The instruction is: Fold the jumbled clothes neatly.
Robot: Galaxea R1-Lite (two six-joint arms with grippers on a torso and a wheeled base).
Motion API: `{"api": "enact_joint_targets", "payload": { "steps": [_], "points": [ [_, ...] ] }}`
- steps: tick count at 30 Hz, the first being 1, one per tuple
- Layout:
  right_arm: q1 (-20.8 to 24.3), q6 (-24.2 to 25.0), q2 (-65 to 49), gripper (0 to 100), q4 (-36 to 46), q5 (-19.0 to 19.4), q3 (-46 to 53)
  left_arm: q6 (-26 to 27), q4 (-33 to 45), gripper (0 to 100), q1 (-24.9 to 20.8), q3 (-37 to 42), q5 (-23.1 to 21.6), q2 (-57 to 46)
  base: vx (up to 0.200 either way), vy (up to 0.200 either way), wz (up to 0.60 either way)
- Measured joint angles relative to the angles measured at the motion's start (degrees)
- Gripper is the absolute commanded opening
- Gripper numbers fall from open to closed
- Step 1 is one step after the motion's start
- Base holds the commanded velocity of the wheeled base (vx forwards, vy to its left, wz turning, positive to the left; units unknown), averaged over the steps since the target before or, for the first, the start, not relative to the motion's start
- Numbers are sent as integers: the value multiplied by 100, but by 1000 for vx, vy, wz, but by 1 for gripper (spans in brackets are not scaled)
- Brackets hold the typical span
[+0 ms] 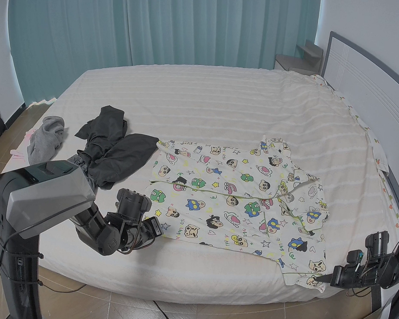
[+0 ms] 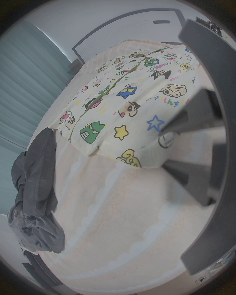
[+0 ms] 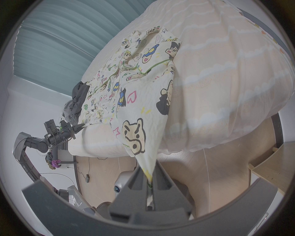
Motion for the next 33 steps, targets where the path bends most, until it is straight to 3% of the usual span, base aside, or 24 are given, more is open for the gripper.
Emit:
{"api": "enact_joint_targets", "payload": {
  "steps": [18, 24, 33],
  "points": [
    [11, -16, 7, 0, 107, -9, 0, -244, 0, 0, -160, 973, 137, -586, 0, 0, 0],
    [2, -356, 16, 0, 389, -11, 0, -452, -20, 0, -193, 1414, 130, -848, 0, 0, 0],
    [2, -407, 193, 0, 329, -66, 0, -589, -389, 0, -249, 1875, 123, -981, 0, 0, 0]
  ]
}}
